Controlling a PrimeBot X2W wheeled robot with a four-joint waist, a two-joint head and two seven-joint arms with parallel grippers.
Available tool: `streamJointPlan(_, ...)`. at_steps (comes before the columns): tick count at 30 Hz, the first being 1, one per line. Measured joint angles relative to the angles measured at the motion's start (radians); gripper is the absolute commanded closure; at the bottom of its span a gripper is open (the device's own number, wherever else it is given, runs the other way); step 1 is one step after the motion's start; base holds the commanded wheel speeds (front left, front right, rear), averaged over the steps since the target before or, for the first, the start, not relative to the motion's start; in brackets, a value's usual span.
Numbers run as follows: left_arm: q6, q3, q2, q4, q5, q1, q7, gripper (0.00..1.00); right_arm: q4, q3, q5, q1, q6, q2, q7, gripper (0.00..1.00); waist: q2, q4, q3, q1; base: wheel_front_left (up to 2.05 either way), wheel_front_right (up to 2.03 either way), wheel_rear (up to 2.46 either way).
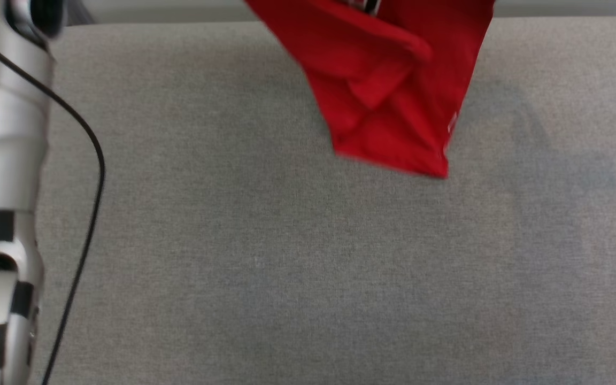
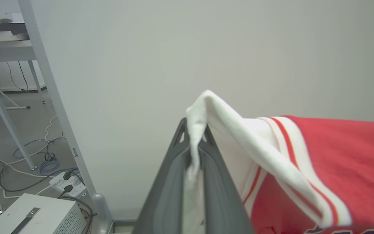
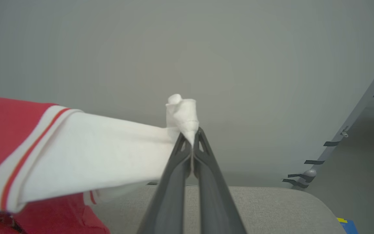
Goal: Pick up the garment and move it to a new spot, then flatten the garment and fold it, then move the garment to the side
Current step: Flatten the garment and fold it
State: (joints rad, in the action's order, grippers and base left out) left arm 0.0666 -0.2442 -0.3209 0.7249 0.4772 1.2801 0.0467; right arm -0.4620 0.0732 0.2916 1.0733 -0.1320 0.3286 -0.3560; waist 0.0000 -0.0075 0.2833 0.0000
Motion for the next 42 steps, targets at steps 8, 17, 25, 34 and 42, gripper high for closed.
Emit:
streamJointPlan(8,0.0,0.006,-0.028,0.115,-0.038,0.264,-0.127,1.0,-0.142,-0.019,-0.077,0.307,-0.001,-0.006,0.149,1.0,0.0,-0.013,0.11,0.0001,0.0,0.0,0.0)
streamJointPlan(17,0.018,0.003,-0.031,0.226,-0.046,0.407,-0.193,1.0,-0.285,-0.072,-0.1,0.52,-0.001,-0.015,0.258,1.0,0.0,-0.022,0.232,0.0001,0.0,0.0,0.0)
streamJointPlan(25,0.047,-0.013,-0.014,0.346,-0.021,0.394,-0.209,1.0,-0.415,-0.127,-0.083,0.551,-0.001,-0.037,0.316,1.0,0.0,-0.02,0.32,0.0002,0.0,0.0,0.0)
streamJointPlan(34,0.061,-0.037,0.024,0.414,0.091,0.199,-0.215,1.0,-0.455,-0.267,0.037,0.401,0.0,-0.049,0.371,1.0,0.0,-0.03,0.312,0.0002,0.0,0.0,0.0)
streamJointPlan(42,0.061,-0.11,0.031,0.302,0.237,-0.12,-0.26,1.0,-0.319,-0.352,0.189,0.043,0.0,0.014,0.4,1.0,0.0,-0.033,0.228,0.0001,0.0,0.0,0.0)
